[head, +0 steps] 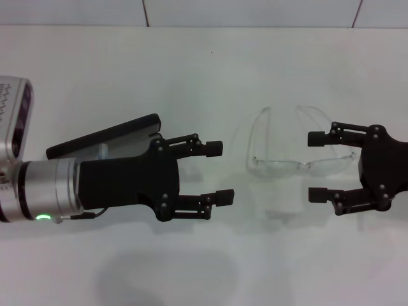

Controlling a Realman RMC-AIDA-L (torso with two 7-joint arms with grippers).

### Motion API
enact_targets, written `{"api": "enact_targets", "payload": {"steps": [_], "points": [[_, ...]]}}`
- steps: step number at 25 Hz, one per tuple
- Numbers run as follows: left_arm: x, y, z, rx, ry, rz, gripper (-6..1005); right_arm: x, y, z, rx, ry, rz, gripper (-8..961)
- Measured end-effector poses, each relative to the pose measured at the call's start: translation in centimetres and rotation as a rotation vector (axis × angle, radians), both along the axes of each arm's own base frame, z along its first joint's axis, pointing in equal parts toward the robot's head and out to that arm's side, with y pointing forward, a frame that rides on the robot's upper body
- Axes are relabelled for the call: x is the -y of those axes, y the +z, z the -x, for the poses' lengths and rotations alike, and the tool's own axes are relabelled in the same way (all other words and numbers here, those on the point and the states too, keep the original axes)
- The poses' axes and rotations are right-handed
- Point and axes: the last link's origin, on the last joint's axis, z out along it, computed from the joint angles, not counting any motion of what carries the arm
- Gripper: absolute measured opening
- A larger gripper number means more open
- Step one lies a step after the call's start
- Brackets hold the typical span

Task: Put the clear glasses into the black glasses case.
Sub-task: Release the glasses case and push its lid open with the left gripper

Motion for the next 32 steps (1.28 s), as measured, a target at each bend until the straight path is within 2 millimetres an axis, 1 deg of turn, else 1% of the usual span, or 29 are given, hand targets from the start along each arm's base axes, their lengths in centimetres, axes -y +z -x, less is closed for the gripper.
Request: {"api": "enact_targets", "payload": {"steps": [11,13,16,21,24,26,29,32], "points": [[0.0,0.1,0.0,0.004,0.0,-0.008,788,-0.1,-0.1,0.0,0.001,-0.009,-0.011,873],[-0.2,0.4,-0.2,0.007,-0.004,-0.012,783,-0.2,-0.1,-0.2,0.004,-0.016,-0.018,872],[-1.1,1.4,-0.4,-0.011,0.013,-0.023,776,-0.1,-0.1,-0.5,0.006,-0.029,-0.025,872],[-3.6,4.4,-0.1,-0.14,0.115,-0.069,764,0.1,0.1,-0.8,0.011,-0.039,-0.028,872],[-4.9,6.2,0.4,-0.258,0.186,-0.121,757,0.2,0.2,-1.0,0.012,-0.044,-0.029,872],[-5.5,6.8,1.0,-0.348,0.241,-0.151,752,0.2,0.2,-1.1,0.011,-0.047,-0.029,872],[-5.8,7.4,1.8,-0.431,0.301,-0.184,745,0.4,0.2,-1.3,0.01,-0.054,-0.027,872],[-5.7,7.3,2.8,-0.506,0.333,-0.189,738,0.5,0.2,-1.3,0.009,-0.056,-0.027,872]]}}
